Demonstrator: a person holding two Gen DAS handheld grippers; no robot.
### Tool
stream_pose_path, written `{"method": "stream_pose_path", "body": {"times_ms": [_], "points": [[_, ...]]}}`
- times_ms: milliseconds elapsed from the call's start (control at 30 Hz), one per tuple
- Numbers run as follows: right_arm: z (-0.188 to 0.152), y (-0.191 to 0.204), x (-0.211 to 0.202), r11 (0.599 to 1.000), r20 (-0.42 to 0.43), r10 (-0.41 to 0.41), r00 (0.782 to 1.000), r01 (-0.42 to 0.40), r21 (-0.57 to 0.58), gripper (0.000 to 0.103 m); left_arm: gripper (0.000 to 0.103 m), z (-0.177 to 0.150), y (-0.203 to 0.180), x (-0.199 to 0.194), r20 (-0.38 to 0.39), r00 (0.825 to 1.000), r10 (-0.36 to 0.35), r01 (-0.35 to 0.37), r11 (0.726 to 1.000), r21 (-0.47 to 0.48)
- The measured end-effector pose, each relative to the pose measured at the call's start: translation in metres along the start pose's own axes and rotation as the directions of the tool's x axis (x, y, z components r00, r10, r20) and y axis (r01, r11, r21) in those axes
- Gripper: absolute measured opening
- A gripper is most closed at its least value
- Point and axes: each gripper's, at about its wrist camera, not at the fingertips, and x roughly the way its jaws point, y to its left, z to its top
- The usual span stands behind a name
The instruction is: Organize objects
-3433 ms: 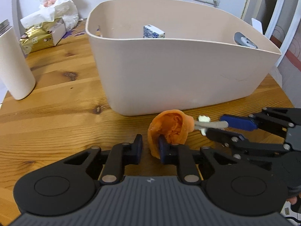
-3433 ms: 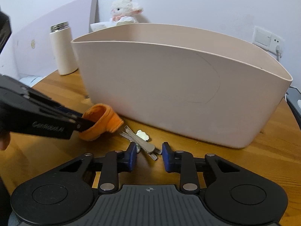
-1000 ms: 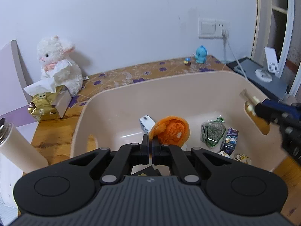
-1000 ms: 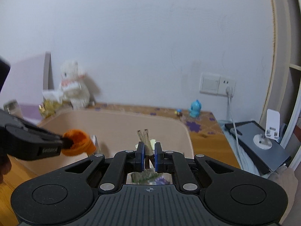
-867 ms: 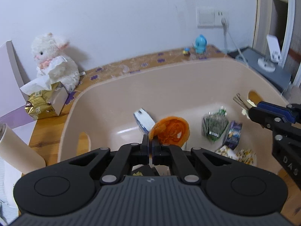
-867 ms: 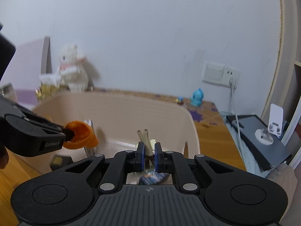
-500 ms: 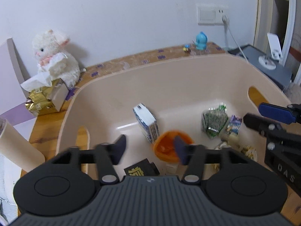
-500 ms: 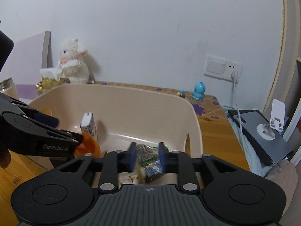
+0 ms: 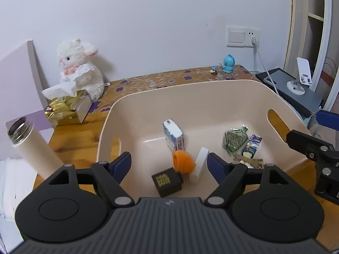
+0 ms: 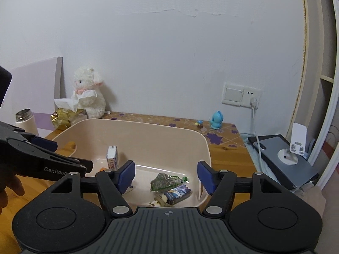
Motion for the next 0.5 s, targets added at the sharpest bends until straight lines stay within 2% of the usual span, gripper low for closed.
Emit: {"method": "stream_pose_path", "body": {"times_ms": [133,500], "points": [[-0.003,0.004,-0.016,1.0,-0.004,0.004,1.0,-0.004,0.006,0.069,0.08,-0.011,0.006,-0.019,0.005,1.0,0.003,-0.003,0.999,-0.032],[-0.021,0.014,-0.065,1.0,0.011,0.023,1.0,-0.023,0.015,0.071,0.08,-0.046,0.011,-0.082,0.059,0.998,0.027,-0.026,0.999,-0.031]]}}
